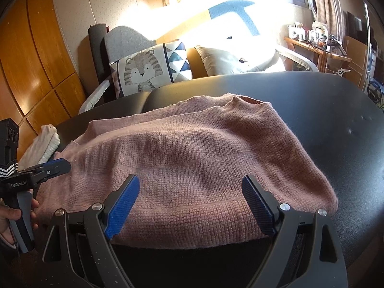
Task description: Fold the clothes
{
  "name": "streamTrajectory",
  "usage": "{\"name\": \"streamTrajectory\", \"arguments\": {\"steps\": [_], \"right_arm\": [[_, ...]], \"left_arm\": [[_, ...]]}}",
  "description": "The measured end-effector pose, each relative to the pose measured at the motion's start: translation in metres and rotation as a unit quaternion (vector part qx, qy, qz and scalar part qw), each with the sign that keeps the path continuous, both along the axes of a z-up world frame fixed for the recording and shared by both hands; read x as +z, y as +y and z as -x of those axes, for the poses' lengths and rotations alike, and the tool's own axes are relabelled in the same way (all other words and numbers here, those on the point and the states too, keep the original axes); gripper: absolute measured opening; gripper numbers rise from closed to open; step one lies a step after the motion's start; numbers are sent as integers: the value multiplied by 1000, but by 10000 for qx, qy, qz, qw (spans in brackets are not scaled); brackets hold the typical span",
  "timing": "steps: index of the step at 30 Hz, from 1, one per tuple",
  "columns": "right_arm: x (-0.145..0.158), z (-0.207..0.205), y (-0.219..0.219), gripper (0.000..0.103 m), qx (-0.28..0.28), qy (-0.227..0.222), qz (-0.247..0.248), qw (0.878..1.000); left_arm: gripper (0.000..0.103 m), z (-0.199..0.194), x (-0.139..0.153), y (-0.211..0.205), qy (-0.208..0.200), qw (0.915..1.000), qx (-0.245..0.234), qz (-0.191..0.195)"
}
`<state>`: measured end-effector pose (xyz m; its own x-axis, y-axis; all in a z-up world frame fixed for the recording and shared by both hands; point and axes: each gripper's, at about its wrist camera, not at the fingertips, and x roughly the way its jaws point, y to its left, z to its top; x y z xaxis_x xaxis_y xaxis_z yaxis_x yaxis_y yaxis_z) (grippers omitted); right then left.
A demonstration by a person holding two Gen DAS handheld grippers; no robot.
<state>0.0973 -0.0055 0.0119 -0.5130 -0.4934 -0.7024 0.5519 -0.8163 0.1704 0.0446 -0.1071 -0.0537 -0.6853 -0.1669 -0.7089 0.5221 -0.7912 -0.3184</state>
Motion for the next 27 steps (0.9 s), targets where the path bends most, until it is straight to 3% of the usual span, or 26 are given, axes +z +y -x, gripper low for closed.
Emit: {"name": "streamTrajectory", "arguments": {"steps": [8,13,21,27], "right_arm": [[21,-22,0,89,2,234,-66,9997],[14,-27,-2,89,48,68,-16,10000],[7,-24,8,90,-66,-21,101,9999],[-9,-6,11,89,-132,-172,117,9997]], "left_arm": [[94,-5,18,9,278,9995,-134,47],[94,-13,27,13,425,9990,-88,56],[94,-14,19,16,284,9996,7,56],[94,-27,7,10,83,9994,335,49]]}}
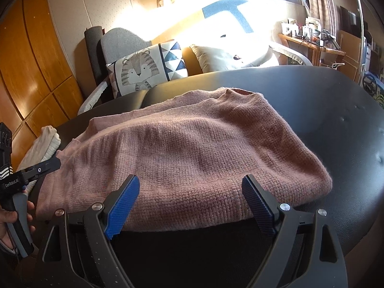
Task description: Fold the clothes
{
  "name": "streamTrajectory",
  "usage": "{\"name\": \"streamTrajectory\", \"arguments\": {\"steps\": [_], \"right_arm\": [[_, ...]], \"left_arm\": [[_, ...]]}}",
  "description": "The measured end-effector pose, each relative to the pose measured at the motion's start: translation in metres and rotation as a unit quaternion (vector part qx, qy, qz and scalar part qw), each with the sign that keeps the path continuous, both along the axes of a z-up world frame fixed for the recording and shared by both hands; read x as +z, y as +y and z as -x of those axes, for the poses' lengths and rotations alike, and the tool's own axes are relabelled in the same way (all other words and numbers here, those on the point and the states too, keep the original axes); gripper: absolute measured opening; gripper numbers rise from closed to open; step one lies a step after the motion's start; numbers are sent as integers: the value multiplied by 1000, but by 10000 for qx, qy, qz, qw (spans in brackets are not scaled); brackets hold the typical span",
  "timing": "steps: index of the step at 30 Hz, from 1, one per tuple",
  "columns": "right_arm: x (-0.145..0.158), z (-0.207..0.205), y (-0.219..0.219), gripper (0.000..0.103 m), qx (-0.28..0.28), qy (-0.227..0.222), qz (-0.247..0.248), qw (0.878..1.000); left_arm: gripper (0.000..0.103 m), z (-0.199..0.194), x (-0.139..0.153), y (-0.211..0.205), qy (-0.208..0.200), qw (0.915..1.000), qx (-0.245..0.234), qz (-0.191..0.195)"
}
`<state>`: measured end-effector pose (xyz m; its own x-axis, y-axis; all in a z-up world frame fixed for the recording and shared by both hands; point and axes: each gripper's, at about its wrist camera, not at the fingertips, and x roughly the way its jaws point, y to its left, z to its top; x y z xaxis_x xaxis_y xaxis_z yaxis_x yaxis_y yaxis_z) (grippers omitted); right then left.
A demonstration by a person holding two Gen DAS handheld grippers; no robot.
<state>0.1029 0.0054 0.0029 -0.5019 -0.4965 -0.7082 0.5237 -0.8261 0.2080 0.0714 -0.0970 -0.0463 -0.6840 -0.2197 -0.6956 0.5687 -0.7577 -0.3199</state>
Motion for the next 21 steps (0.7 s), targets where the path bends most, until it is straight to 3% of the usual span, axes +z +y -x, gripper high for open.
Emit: {"name": "streamTrajectory", "arguments": {"steps": [6,10,12,13,17,21], "right_arm": [[1,28,-32,90,403,139,53,9991],[-43,39,-61,91,970,-249,-714,9924],[-49,32,-55,94,1265,192,-611,9899],[-50,33,-52,94,1338,167,-550,9893],[-37,45,-52,94,1417,-92,-590,9881],[-9,77,-57,95,1001,179,-275,9944]], "left_arm": [[94,0,-15,-10,-273,9993,205,126],[94,6,-36,-13,-631,9969,242,397],[94,4,-43,-8,-661,9956,109,649],[94,2,-44,-7,-657,9955,21,689],[94,2,-34,-17,-735,9964,18,428],[94,13,-11,-29,-515,9972,155,520]]}}
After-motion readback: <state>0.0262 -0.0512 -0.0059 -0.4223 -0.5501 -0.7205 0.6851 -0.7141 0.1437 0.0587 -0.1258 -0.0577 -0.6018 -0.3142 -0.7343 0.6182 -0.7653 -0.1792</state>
